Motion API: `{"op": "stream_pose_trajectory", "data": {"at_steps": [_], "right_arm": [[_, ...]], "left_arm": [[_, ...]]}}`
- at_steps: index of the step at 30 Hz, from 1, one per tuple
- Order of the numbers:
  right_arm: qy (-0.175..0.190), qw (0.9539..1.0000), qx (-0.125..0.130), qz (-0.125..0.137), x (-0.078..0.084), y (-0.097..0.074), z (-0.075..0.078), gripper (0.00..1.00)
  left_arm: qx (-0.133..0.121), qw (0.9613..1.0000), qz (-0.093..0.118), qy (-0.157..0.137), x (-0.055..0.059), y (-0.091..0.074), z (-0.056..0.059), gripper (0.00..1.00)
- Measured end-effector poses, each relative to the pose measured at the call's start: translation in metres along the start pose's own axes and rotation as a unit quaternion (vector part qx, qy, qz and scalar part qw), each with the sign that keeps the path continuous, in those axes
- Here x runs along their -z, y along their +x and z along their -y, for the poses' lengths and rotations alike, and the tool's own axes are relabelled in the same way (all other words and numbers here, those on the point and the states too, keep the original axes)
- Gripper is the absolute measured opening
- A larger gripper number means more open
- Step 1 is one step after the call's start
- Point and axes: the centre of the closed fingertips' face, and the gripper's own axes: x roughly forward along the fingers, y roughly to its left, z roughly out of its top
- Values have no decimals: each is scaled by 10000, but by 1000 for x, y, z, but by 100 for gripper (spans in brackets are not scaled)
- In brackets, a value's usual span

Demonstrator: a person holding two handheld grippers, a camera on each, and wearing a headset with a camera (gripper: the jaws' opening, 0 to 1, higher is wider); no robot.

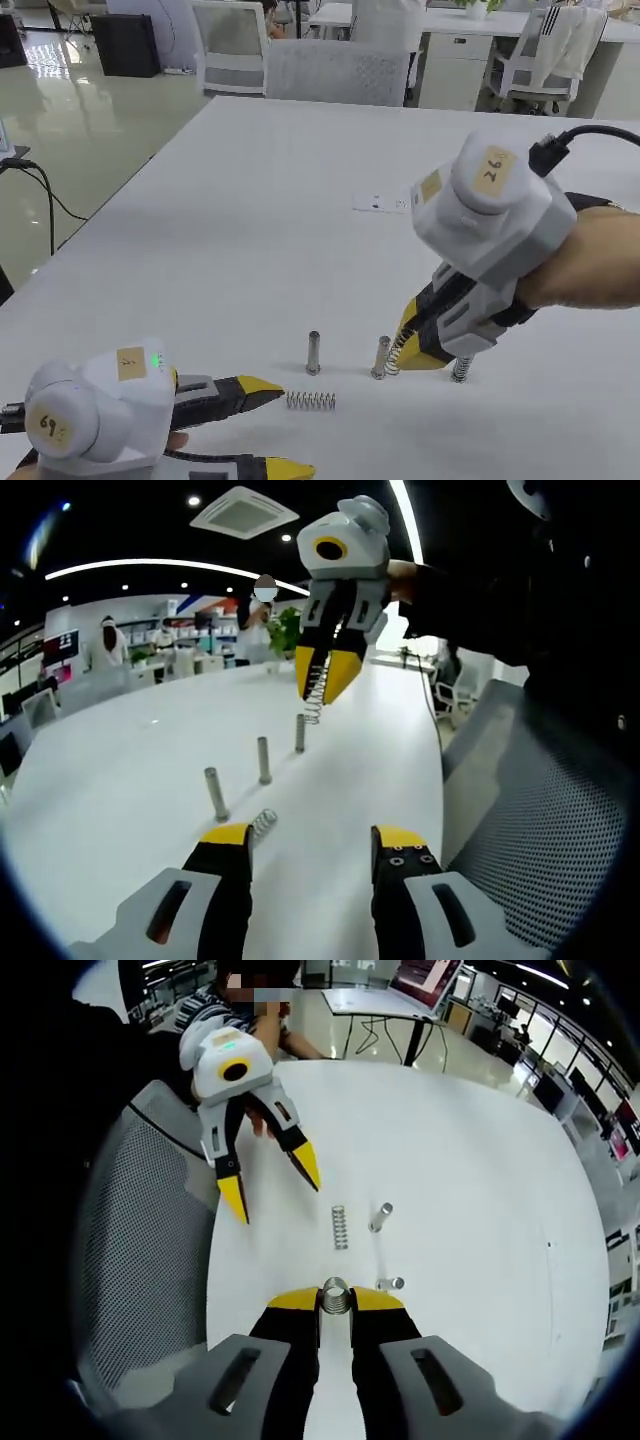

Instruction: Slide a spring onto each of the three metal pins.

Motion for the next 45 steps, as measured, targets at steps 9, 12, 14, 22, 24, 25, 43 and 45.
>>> {"op": "stream_pose_trajectory", "data": {"at_steps": [9,12,14,22,24,25,43,45], "right_arm": [[68,9997,214,-119,2,3,24,8],[98,9995,255,-163,3,7,31,8],[131,9995,244,-153,2,10,34,8],[152,9991,260,-284,9,23,46,8],[185,9991,243,-308,11,25,47,8],[192,9991,240,-304,12,25,48,8],[272,9990,178,-319,15,33,51,8],[287,9990,171,-302,14,34,51,8]], "left_arm": [[-25,10000,-13,-1,0,1,-1,44],[-15,10000,-27,-3,1,1,0,44],[-9,10000,-34,-5,1,0,1,44],[3,10000,-74,-7,2,1,2,45],[-2,10000,-73,-13,2,1,2,45],[-4,10000,-72,-16,2,1,2,45],[17,9999,-107,-38,5,2,1,43],[23,9999,-109,-37,5,2,1,43]]}}
